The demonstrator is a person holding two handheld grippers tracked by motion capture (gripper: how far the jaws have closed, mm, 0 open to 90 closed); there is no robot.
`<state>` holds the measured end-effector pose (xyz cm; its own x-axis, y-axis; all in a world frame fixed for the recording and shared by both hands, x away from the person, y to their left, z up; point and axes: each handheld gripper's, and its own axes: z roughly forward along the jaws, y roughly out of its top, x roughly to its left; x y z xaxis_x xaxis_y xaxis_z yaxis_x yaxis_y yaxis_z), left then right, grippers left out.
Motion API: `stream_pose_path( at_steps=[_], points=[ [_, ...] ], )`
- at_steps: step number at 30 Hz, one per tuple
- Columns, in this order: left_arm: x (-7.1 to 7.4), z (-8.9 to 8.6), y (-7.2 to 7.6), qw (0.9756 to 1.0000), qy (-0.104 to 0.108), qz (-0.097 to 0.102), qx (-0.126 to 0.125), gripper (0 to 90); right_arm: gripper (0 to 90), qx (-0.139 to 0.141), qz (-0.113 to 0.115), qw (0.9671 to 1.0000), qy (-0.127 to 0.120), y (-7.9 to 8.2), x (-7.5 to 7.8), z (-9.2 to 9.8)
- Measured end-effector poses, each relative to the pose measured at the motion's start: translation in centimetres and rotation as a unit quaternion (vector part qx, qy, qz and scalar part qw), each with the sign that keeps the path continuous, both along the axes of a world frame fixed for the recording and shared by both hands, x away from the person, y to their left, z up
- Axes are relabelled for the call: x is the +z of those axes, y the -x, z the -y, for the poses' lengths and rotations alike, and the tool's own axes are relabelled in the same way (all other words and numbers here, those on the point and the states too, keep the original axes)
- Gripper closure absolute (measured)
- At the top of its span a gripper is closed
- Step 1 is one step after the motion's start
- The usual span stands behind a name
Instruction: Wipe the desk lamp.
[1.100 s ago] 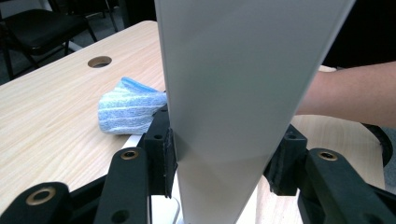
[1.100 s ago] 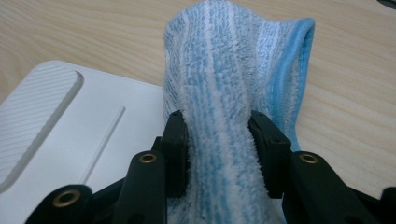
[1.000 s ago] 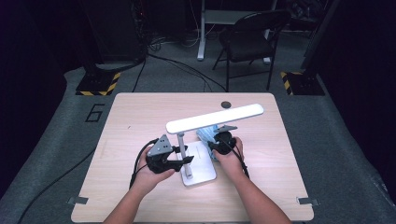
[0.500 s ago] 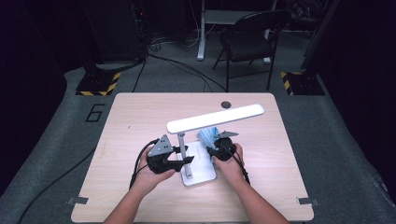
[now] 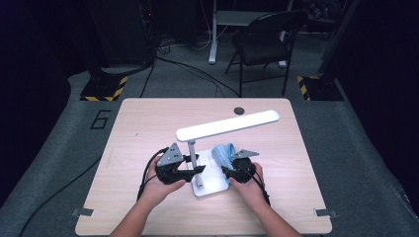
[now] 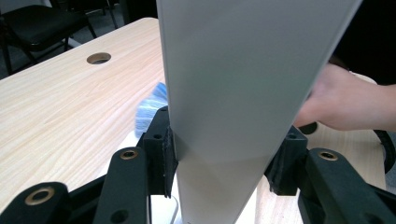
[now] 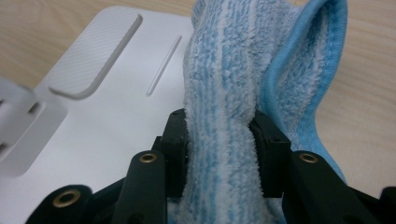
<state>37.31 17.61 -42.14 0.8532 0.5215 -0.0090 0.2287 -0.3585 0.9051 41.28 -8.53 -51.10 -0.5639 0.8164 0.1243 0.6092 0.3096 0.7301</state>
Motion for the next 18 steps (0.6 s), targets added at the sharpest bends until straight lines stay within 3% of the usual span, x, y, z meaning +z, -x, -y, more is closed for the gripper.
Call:
stream_pose_path(
  at_steps=[1, 12, 18],
  points=[
    [0.0, 0.0, 0.0, 1.0, 0.001, -0.001, 0.001, 52.4, 62.6, 0.003, 0.007, 1.0, -0.001, 0.3, -0.1, 0.2],
    [0.0, -0.1, 0.0, 1.0, -0.001, -0.002, 0.002, 52.6, 61.8, 0.02, -0.017, 0.9995, -0.014, 3.7, 0.1, 1.5],
    [-0.1, -0.1, 0.0, 1.0, 0.001, -0.002, 0.003, 52.7, 61.2, 0.016, -0.019, 0.9995, -0.021, 3.8, 0.0, 1.7]
  ],
)
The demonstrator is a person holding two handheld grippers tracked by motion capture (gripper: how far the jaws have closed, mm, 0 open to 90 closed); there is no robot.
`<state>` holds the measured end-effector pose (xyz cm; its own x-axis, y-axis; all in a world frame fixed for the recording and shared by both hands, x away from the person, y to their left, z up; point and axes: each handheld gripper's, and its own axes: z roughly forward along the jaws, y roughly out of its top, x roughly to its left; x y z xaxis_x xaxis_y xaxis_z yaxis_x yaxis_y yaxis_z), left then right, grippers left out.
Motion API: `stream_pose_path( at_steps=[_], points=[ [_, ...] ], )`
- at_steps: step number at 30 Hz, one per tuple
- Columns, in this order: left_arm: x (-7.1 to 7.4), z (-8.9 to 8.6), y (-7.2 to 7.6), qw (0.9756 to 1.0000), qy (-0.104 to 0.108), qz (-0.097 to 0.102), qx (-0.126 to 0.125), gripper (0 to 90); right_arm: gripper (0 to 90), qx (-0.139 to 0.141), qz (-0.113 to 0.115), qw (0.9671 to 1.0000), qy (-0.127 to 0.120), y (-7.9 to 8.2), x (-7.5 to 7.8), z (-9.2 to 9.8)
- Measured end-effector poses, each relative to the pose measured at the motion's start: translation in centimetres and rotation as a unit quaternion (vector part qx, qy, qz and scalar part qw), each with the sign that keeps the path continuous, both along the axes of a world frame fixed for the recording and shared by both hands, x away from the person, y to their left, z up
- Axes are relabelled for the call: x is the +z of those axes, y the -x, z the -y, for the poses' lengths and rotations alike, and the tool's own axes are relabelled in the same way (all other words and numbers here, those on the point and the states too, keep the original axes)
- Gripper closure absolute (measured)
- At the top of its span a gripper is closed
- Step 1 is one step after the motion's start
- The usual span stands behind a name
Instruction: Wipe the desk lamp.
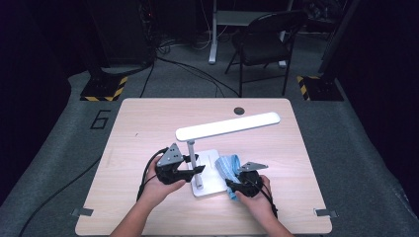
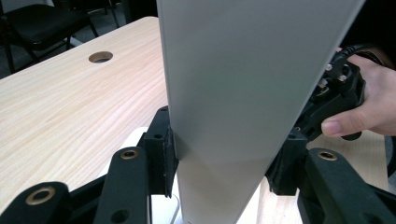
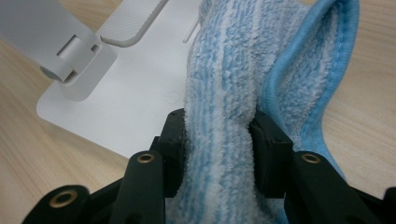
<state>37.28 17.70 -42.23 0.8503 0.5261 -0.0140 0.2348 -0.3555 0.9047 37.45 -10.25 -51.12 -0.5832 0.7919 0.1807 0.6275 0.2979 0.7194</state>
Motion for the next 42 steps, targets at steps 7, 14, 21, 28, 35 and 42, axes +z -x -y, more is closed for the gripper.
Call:
stream_pose_path(
  at_steps=[7, 14, 21, 28, 35, 42],
  points=[
    [0.0, 0.0, -0.1, 1.0, 0.0, 0.002, 0.0, 52.6, 60.4, -0.003, -0.01, 0.9999, -0.01, -1.3, 0.0, -0.1],
    [-0.1, 0.0, -0.1, 1.0, 0.003, 0.001, -0.002, 52.6, 57.7, -0.011, -0.005, 0.9999, -0.005, -3.0, 0.1, -0.8],
    [-0.1, -0.1, -0.1, 1.0, 0.004, 0.001, -0.004, 52.6, 55.3, -0.019, -0.015, 0.9997, -0.008, -4.8, 0.3, -1.5],
    [-0.1, 0.1, -0.1, 1.0, 0.003, 0.0, -0.005, 52.4, 60.1, -0.033, -0.015, 0.9993, -0.004, -6.8, 0.4, -2.4],
    [-0.2, 0.0, -0.2, 1.0, 0.004, 0.001, -0.009, 52.3, 62.6, -0.033, -0.008, 0.9994, -0.002, -8.7, 0.3, -2.8],
    [-0.2, 0.0, -0.2, 0.9999, 0.007, 0.001, -0.011, 52.3, 62.1, -0.042, 0.002, 0.9991, 0.006, -10.4, 0.2, -3.6]
  ],
)
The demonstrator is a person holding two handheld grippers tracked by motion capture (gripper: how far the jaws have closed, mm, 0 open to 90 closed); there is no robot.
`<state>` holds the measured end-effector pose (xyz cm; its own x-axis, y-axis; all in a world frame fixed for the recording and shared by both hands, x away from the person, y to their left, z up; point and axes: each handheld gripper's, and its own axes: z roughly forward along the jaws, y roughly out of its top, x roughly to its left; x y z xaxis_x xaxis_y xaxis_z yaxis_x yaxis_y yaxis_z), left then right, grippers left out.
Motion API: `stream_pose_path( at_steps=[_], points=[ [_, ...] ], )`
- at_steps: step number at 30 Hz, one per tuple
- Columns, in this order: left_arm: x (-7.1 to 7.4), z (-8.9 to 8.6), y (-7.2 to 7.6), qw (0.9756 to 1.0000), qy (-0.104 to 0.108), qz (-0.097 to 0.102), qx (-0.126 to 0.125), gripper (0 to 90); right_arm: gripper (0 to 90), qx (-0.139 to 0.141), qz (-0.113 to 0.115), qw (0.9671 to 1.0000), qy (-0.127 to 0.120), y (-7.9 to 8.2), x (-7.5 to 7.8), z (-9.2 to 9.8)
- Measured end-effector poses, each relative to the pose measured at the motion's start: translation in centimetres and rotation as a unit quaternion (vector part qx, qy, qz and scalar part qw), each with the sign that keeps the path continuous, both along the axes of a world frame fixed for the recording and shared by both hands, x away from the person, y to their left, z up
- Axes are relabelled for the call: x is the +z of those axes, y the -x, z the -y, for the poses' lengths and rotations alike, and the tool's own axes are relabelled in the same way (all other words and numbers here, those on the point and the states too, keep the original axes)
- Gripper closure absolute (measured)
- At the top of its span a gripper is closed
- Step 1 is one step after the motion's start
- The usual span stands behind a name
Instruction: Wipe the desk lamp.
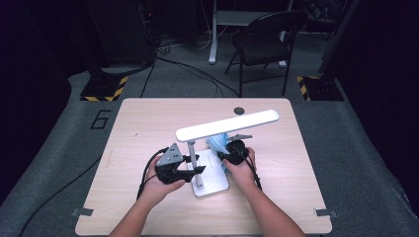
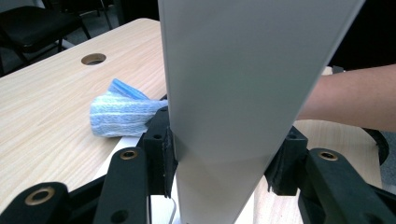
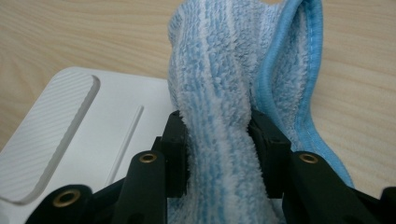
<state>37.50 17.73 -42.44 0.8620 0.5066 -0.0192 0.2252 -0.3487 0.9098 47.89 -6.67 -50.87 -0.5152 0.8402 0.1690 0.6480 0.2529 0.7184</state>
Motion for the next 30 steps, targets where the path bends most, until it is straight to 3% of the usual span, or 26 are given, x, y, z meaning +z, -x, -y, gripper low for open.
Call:
stream_pose_path(
  at_steps=[5, 7, 12, 24, 30],
  points=[
    [0.0, 0.0, 0.0, 1.0, 0.0, 0.0, -0.001, 52.3, 61.1, -0.012, -0.005, 0.9999, -0.007, -0.7, 0.0, -0.6],
    [0.0, 0.1, 0.1, 1.0, -0.003, 0.001, 0.004, 52.3, 61.6, -0.012, 0.005, 0.9999, -0.002, -0.6, -0.1, -0.6],
    [0.0, 0.2, 0.1, 1.0, 0.0, 0.002, 0.008, 52.3, 63.1, -0.002, 0.001, 0.9999, -0.01, 0.0, -0.1, -0.3],
    [0.0, 0.2, 0.2, 1.0, -0.001, -0.002, 0.008, 52.4, 63.3, 0.023, -0.012, 0.9994, -0.024, 3.9, -0.1, 1.6],
    [0.0, 0.2, 0.2, 0.9999, -0.004, 0.002, 0.009, 52.4, 62.5, 0.031, -0.003, 0.999, -0.031, 6.0, -0.2, 2.8]
  ],
)
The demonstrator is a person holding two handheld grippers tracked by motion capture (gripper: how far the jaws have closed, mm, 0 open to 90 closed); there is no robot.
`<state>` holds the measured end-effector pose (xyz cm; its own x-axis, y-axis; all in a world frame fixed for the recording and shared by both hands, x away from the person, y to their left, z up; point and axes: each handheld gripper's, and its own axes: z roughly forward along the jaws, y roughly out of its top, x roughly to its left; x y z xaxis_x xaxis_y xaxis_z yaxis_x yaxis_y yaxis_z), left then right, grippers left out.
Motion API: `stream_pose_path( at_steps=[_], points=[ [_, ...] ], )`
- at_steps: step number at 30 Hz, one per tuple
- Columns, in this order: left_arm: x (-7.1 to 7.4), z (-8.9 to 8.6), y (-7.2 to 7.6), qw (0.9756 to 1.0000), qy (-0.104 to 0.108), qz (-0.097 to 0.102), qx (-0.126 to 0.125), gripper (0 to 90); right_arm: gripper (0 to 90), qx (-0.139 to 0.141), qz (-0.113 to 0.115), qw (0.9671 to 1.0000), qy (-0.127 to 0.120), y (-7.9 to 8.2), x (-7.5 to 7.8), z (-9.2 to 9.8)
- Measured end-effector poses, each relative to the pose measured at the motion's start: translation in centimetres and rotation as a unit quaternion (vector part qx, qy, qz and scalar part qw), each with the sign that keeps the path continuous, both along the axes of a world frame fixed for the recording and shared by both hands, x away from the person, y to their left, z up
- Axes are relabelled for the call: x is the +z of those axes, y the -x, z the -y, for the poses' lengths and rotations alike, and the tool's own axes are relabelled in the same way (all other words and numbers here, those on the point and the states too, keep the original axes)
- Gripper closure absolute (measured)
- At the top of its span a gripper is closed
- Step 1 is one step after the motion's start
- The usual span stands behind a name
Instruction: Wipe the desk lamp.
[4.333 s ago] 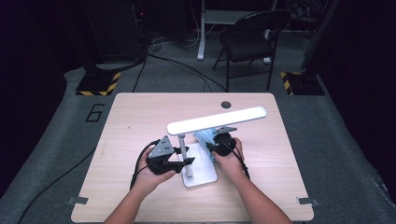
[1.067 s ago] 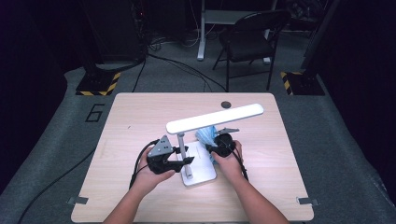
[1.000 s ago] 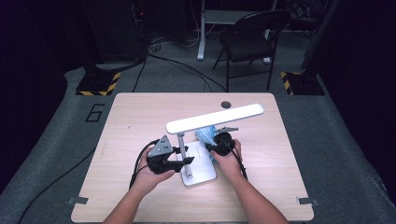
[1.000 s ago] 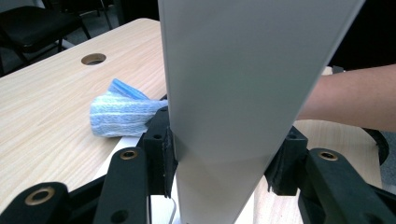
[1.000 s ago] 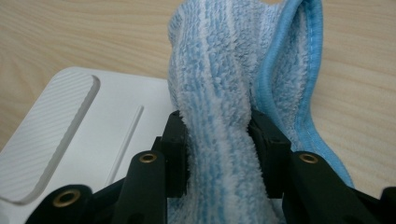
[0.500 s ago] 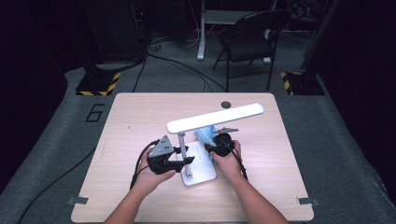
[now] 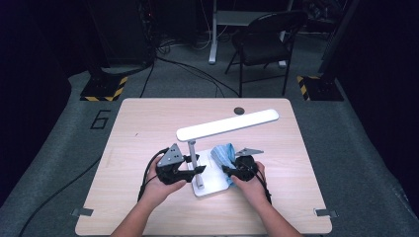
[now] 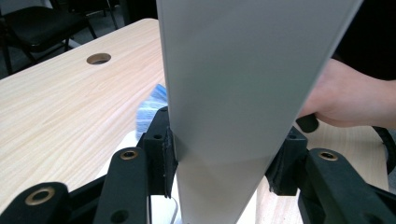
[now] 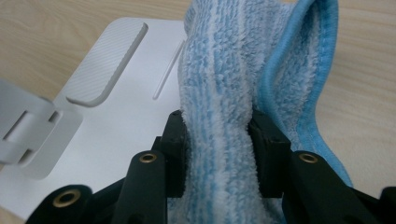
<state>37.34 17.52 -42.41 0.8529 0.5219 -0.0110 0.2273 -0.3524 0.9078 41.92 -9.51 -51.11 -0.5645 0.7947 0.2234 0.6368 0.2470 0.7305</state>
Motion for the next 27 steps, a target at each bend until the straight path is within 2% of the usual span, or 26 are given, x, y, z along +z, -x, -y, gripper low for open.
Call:
stream_pose_path(
  at_steps=[2, 6, 13, 16, 22, 23, 26, 27],
  points=[
    [0.0, 0.1, 0.0, 1.0, -0.001, 0.002, 0.003, 52.4, 62.7, -0.001, 0.002, 1.0, -0.007, 0.5, -0.1, 0.3],
    [0.0, 0.1, 0.1, 0.9999, -0.002, 0.004, 0.011, 52.5, 63.6, 0.006, 0.009, 0.9999, 0.003, 0.9, 0.3, 0.7],
    [0.1, 0.1, 0.1, 0.9999, -0.006, 0.003, 0.012, 52.7, 63.9, 0.009, 0.012, 0.9998, -0.011, 1.7, 1.2, 0.6],
    [0.1, 0.0, 0.1, 0.9998, -0.006, 0.005, 0.017, 52.7, 63.6, 0.008, 0.022, 0.9996, -0.014, 2.1, 1.7, 0.5],
    [0.0, -0.1, -0.1, 0.9993, 0.0, 0.008, 0.036, 52.7, 63.4, 0.028, 0.041, 0.9986, -0.017, 3.3, 2.7, 0.0],
    [-0.1, 0.0, -0.1, 0.9992, 0.004, 0.005, 0.04, 52.7, 63.4, 0.025, 0.035, 0.9988, -0.023, 3.5, 2.8, -0.2],
    [0.0, 0.1, -0.2, 0.9989, 0.001, 0.009, 0.047, 52.6, 63.4, 0.035, 0.034, 0.9987, -0.013, 3.6, 2.5, -0.4],
    [0.0, 0.1, -0.2, 0.9988, 0.002, 0.01, 0.048, 52.6, 63.4, 0.034, 0.028, 0.9989, -0.018, 3.7, 2.3, -0.6]
  ],
)
